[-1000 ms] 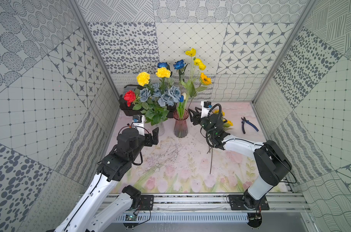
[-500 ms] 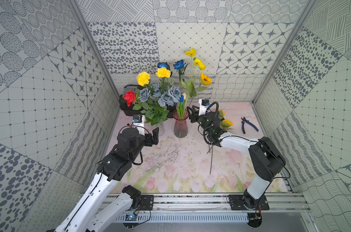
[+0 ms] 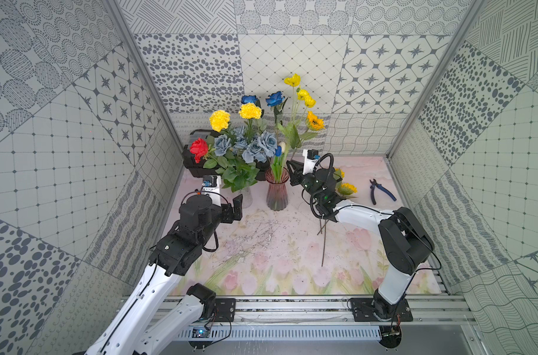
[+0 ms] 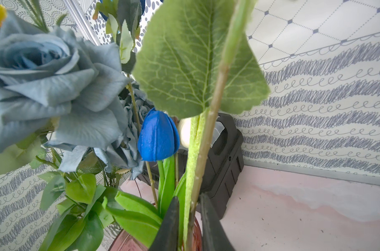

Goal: Pick out yellow flowers from the vase
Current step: Pick up the flower from the vase.

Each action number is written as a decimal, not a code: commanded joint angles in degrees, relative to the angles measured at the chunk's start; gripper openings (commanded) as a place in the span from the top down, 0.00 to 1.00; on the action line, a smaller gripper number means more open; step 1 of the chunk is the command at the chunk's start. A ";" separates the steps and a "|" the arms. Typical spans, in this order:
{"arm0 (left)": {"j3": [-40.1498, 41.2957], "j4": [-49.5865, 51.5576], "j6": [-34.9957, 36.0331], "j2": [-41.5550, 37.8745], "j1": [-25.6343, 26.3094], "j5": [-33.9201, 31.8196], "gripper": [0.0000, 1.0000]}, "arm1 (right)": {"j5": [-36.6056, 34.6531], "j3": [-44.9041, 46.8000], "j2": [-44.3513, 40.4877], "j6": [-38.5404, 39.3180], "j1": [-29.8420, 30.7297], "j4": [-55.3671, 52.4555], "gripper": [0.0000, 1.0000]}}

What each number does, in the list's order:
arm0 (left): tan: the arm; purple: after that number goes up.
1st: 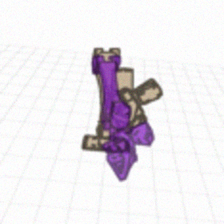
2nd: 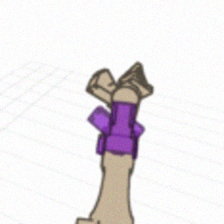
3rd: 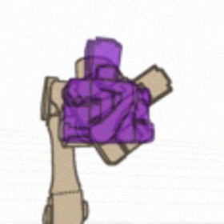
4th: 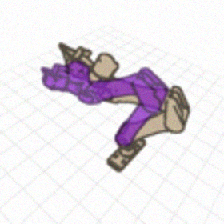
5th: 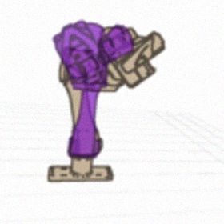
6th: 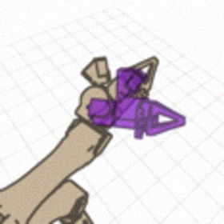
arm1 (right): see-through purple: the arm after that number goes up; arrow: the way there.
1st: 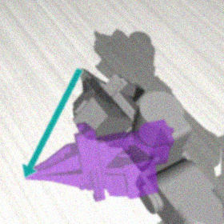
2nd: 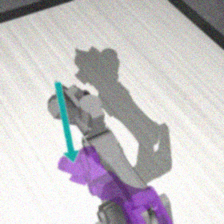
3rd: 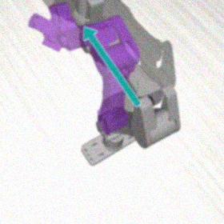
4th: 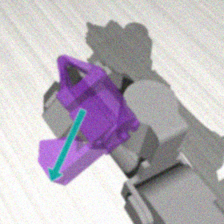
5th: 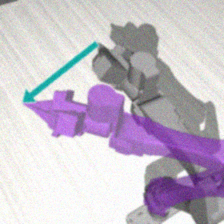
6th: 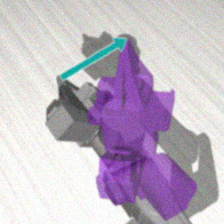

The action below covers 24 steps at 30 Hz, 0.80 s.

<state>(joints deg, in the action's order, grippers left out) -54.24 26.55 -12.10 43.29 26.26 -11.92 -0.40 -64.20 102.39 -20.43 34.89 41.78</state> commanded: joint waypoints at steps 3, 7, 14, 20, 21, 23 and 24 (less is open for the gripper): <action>0.19 -0.36 -0.73 0.00 -0.41 1.33 0.02 | 0.40 -1.63 1.41 -0.26 -0.09 2.52 0.94; 0.13 -0.42 -0.73 0.06 -0.52 1.73 0.02 | 0.40 -1.50 1.02 0.10 -0.16 2.61 0.99; 0.16 -0.35 -0.73 0.37 -0.60 2.04 0.02 | 0.45 -1.17 -0.51 0.21 -0.09 2.87 1.00; 0.09 -0.36 -0.74 0.81 -0.77 2.56 0.02 | 1.28 -1.40 -3.53 1.13 -0.09 1.87 1.00; 0.09 -0.40 -0.79 0.83 -0.78 2.61 0.02 | 1.48 -1.36 -4.20 1.58 -0.09 1.65 1.00; 0.10 -0.36 -0.84 0.83 -0.77 2.69 0.02 | 1.42 -1.23 -5.59 2.43 -0.10 1.30 1.00; 0.03 -0.40 -0.87 0.81 -0.86 2.69 0.02 | 1.38 -1.15 -6.21 2.86 -0.11 1.13 1.00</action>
<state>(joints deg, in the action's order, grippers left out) -54.24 26.55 -12.14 43.99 25.71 -10.41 0.62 -64.20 100.25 -19.49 34.92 40.51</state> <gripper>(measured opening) 0.984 0.066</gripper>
